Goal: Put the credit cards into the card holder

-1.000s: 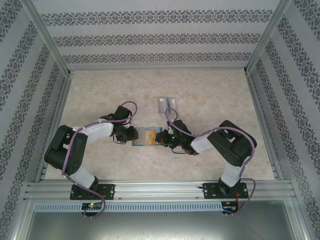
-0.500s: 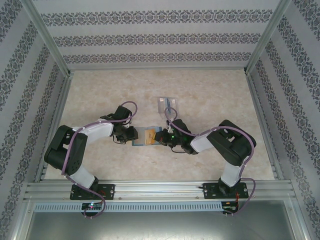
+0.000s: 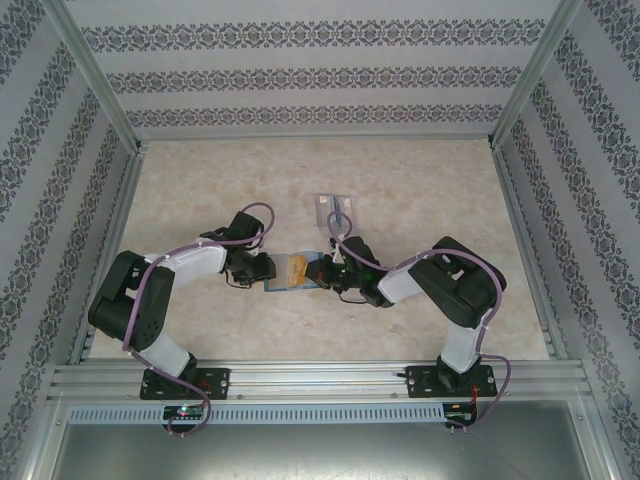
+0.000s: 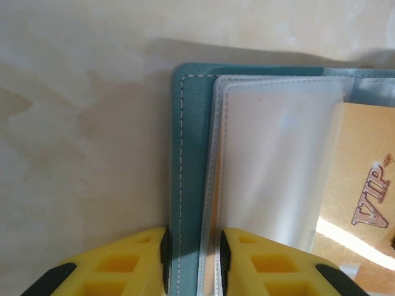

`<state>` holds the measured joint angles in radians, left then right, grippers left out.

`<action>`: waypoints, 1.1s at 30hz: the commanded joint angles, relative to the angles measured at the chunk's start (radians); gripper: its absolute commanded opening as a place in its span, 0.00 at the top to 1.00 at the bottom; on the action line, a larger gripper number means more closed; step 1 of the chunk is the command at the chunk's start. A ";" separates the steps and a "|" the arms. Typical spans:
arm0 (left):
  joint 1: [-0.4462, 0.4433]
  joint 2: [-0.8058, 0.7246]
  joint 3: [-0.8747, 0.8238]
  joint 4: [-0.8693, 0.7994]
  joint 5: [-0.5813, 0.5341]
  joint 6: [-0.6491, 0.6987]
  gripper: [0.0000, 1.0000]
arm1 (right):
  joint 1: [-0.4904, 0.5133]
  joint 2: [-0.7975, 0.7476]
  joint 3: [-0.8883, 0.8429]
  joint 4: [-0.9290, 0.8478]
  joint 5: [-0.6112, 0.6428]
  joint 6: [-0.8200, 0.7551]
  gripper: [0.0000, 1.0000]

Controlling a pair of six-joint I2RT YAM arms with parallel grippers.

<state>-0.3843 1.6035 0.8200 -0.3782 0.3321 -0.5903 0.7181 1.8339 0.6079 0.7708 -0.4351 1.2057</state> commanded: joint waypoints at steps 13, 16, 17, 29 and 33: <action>-0.007 0.016 -0.004 -0.011 0.001 0.017 0.70 | 0.007 0.108 0.071 0.033 -0.093 -0.027 1.00; -0.007 0.004 -0.003 -0.013 0.002 0.015 0.70 | 0.002 0.124 0.078 0.028 -0.103 -0.038 1.00; -0.008 0.000 -0.002 -0.014 0.002 0.016 0.70 | 0.002 0.132 0.085 0.026 -0.113 -0.038 1.00; -0.006 0.000 -0.006 0.011 0.024 -0.011 0.69 | 0.012 0.194 0.145 0.009 -0.157 -0.046 1.00; -0.006 -0.011 -0.005 0.028 0.047 -0.027 0.68 | 0.025 0.200 0.162 -0.002 -0.160 -0.043 1.00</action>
<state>-0.3840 1.6016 0.8204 -0.3782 0.3351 -0.5995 0.7181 1.9991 0.7464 0.8116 -0.5861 1.1862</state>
